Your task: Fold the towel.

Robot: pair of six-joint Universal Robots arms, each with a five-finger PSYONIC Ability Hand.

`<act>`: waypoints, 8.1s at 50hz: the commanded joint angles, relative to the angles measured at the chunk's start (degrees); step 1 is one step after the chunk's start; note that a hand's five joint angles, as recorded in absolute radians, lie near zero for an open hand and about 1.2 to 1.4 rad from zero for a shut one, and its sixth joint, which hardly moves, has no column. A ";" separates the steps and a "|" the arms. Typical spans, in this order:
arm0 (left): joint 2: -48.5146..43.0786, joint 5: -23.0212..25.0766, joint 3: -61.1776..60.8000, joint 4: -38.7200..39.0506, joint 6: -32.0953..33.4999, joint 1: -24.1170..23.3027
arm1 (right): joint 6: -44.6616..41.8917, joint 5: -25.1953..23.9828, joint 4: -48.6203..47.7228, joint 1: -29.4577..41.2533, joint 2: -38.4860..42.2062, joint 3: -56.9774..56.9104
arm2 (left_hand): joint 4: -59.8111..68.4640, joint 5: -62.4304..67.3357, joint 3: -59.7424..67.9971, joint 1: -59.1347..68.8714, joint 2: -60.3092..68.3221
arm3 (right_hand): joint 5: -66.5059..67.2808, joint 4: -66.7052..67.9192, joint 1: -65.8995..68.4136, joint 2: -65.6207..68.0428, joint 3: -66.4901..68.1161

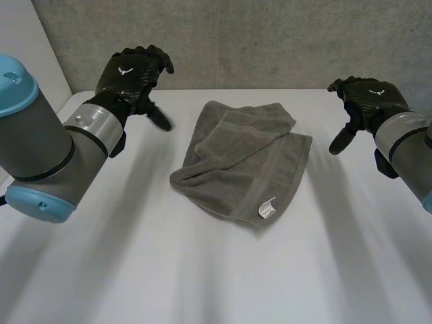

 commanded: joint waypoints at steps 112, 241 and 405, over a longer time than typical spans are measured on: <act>-22.79 1.80 3.92 3.57 7.50 -2.44 | -11.81 -3.85 -6.15 13.51 9.75 6.75 | 59.10 61.29 59.29 59.22 60.08 | 66.82 65.40 67.47 66.26 66.49; -1.97 14.55 7.50 -6.36 4.25 -0.34 | -19.28 -14.13 3.06 -5.99 -13.35 5.29 | 64.68 66.88 64.88 64.80 65.67 | 66.82 65.40 67.47 66.26 66.49; 18.77 12.25 -5.84 6.04 7.60 17.77 | -12.51 -9.92 10.81 -7.93 -13.71 -11.27 | 64.68 66.88 64.88 64.80 65.67 | 66.82 65.40 67.47 66.26 66.49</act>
